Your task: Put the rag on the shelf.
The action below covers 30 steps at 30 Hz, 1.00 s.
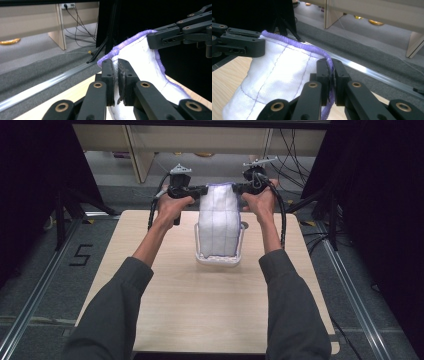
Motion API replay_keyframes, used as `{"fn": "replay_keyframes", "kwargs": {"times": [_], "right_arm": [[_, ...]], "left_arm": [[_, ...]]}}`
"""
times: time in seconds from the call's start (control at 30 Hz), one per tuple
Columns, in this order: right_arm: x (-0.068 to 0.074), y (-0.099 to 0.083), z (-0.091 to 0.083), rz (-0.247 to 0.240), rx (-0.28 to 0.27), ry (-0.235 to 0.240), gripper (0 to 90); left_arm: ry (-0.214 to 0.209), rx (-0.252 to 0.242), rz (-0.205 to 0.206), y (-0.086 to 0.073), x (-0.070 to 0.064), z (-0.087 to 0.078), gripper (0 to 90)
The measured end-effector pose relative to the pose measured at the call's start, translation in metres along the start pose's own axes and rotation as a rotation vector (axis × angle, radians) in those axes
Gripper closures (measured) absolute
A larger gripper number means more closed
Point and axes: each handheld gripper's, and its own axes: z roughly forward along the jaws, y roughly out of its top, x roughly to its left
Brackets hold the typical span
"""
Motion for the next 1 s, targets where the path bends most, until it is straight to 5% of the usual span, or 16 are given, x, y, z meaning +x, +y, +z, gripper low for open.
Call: {"fn": "replay_keyframes", "kwargs": {"times": [0.67,0.83,1.0], "right_arm": [[-0.011,-0.035,0.028,0.037,0.138,-0.013,85.1],[-0.016,-0.043,0.032,0.008,0.177,-0.011,82.7],[-0.018,-0.048,0.03,0.077,0.205,-0.015,74.5]], "left_arm": [[-0.029,0.102,-0.055,-0.039,0.01,0.024,80.4],[-0.025,0.149,-0.074,-0.043,0.013,0.023,70.2],[-0.027,0.129,-0.124,-0.042,0.02,0.013,60.1]]}}
